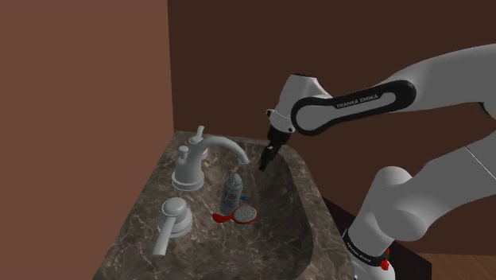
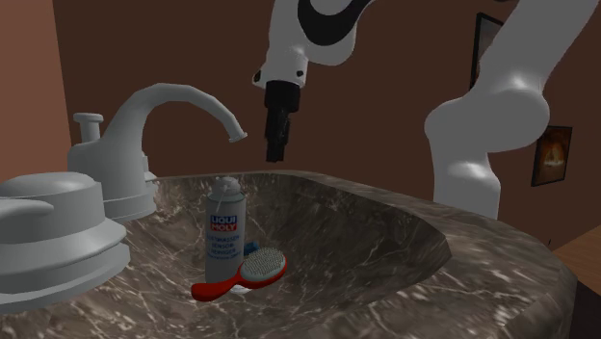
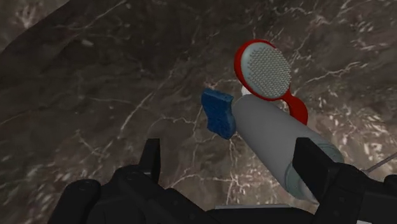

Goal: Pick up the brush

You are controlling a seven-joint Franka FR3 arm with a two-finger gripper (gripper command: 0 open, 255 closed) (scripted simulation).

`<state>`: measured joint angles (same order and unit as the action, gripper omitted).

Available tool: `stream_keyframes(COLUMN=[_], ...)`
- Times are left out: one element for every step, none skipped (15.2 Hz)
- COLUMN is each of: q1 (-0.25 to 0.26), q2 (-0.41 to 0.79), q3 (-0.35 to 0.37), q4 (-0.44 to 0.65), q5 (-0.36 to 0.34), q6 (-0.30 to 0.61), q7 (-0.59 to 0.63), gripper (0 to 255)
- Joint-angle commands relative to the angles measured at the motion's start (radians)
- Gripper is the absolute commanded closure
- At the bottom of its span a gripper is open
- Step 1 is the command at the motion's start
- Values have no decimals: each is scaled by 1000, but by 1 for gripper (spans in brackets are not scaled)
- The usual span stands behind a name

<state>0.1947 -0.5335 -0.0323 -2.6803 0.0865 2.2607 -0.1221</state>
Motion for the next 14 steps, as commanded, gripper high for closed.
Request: stream_keyframes(q1=[35,53,71,91,112,135,158,183,209,234,259,284,305,310], q2=[60,90,121,153,186,221,256,292,329,367,405,444,483,494], q3=[-5,-9,-14,-19,-25,-30,-36,-43,-48,-53,-57,-59,-56,-54], q4=[-23,-30,-36,-41,-44,-45,-45,-42,-38,-32,-24,-14,-1,3], q5=[38,58,80,105,132,162,197,235,278,326,380,439,503,521], q6=[85,121,158,194,230,264,298,330,360,389,415,438,458,463], q7=[-33,-54,-76,-100,-127,-156,-188,-223,-262,-306,-354,-406,-462,-479], gripper=[0,0,0,0,0,0,0,0,0,0,0,0,0,0])
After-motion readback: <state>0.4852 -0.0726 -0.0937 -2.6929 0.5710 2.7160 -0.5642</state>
